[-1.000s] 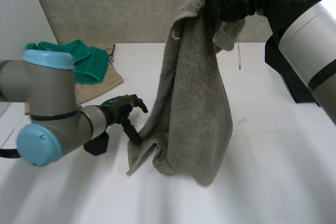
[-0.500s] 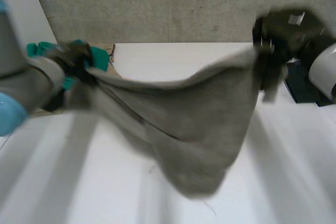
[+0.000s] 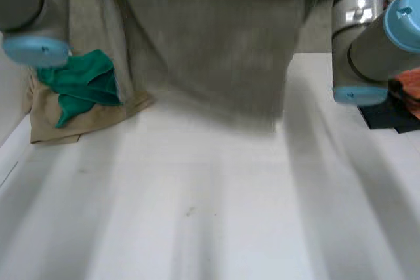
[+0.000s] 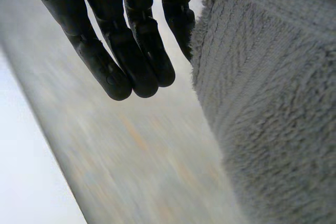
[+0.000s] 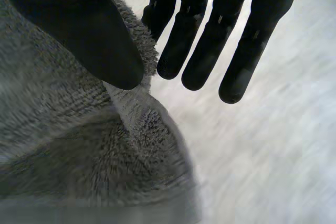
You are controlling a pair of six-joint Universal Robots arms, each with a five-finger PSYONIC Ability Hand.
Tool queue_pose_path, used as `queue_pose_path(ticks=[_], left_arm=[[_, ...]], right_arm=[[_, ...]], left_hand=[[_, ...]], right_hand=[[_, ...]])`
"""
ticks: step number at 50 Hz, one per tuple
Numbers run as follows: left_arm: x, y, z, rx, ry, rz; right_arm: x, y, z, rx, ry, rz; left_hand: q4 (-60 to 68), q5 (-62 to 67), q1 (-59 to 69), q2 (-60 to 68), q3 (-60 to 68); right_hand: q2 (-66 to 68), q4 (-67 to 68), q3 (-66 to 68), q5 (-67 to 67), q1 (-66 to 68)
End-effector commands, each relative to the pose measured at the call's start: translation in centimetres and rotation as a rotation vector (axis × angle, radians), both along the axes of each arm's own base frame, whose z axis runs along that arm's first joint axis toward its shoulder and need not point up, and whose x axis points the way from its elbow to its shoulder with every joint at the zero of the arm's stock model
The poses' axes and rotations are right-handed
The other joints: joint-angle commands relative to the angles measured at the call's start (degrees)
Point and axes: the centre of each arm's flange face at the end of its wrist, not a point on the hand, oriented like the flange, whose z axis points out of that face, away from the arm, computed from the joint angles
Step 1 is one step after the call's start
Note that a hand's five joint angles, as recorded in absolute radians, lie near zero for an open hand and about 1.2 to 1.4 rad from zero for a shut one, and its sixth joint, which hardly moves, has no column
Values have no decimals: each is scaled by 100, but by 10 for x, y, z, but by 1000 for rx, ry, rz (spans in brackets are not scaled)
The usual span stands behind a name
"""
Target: Fold the laundry.
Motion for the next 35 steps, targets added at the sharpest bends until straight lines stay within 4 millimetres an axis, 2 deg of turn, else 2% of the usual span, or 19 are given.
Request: queue_pose_path(ticks=[1, 3, 4, 7, 8, 11, 12, 15, 16, 19, 20, 26, 27, 28, 31, 35], left_arm=[[9, 4, -7, -13, 41, -4], [14, -1, -22, 30, 29, 10], [20, -4, -38, 81, 14, 22], [28, -6, -63, 160, -9, 40], [31, -4, -81, 215, -29, 42], [32, 3, -109, 296, -66, 34], [32, 8, -127, 348, -93, 16], [31, 16, -157, 435, -142, -13], [32, 22, -175, 485, -179, -21], [35, 27, -202, 548, -240, -25], [38, 30, -218, 589, -282, -17], [50, 25, -262, 677, -430, 43], [51, 23, -266, 685, -446, 50], [53, 22, -273, 696, -475, 60], [55, 20, -281, 713, -507, 68], [61, 14, -287, 727, -523, 87]], right_arm=[[1, 15, 11, -117, -44, 44], [0, 17, -2, -81, -7, 67], [0, 17, -8, -62, 7, 75], [-4, 19, -34, 38, 67, 110], [-8, 21, -50, 109, 101, 123], [-15, 24, -76, 228, 153, 140], [-18, 27, -96, 314, 188, 158], [-23, 36, -125, 443, 237, 186], [-26, 41, -144, 527, 264, 201], [-31, 49, -170, 640, 297, 217], [-34, 52, -183, 699, 313, 219], [-41, 62, -215, 823, 372, 216], [-42, 62, -216, 824, 378, 213], [-43, 62, -219, 832, 386, 210], [-45, 63, -219, 835, 394, 204], [-46, 65, -220, 844, 399, 201]], left_hand=[[1142, 1348, 1279, 1152, 1198], [1142, 1348, 1279, 1152, 1198], [1142, 1348, 1279, 1152, 1198], [1142, 1348, 1279, 1152, 1198], [1142, 1348, 1279, 1152, 1198], [1142, 1348, 1279, 1152, 1198], [1142, 1348, 1279, 1152, 1198], [1142, 1348, 1279, 1152, 1198], [1142, 1348, 1279, 1152, 1198], [1142, 1348, 1279, 1152, 1198], [1110, 1316, 1247, 1121, 1167], [774, 981, 912, 785, 831], [574, 780, 711, 584, 630], [-211, -5, -74, -201, -154], [-1595, -1389, -1458, -1585, -1538], [-2186, -1980, -2048, -2175, -2129]], right_hand=[[1226, 1117, 1172, 1199, 1566], [1226, 1117, 1172, 1199, 1566], [1226, 1117, 1172, 1199, 1566], [1226, 1117, 1172, 1199, 1566], [1226, 1117, 1172, 1199, 1566], [1226, 1117, 1172, 1199, 1566], [1226, 1117, 1172, 1199, 1566], [1226, 1117, 1172, 1199, 1566], [1226, 1117, 1172, 1199, 1566], [1226, 1117, 1172, 1199, 1566], [1226, 1117, 1172, 1199, 1566], [1226, 1117, 1172, 1199, 1566], [1226, 1117, 1172, 1199, 1566], [1226, 1117, 1172, 1199, 1566], [1226, 1117, 1172, 1199, 1566], [1226, 1117, 1172, 1199, 1566]])
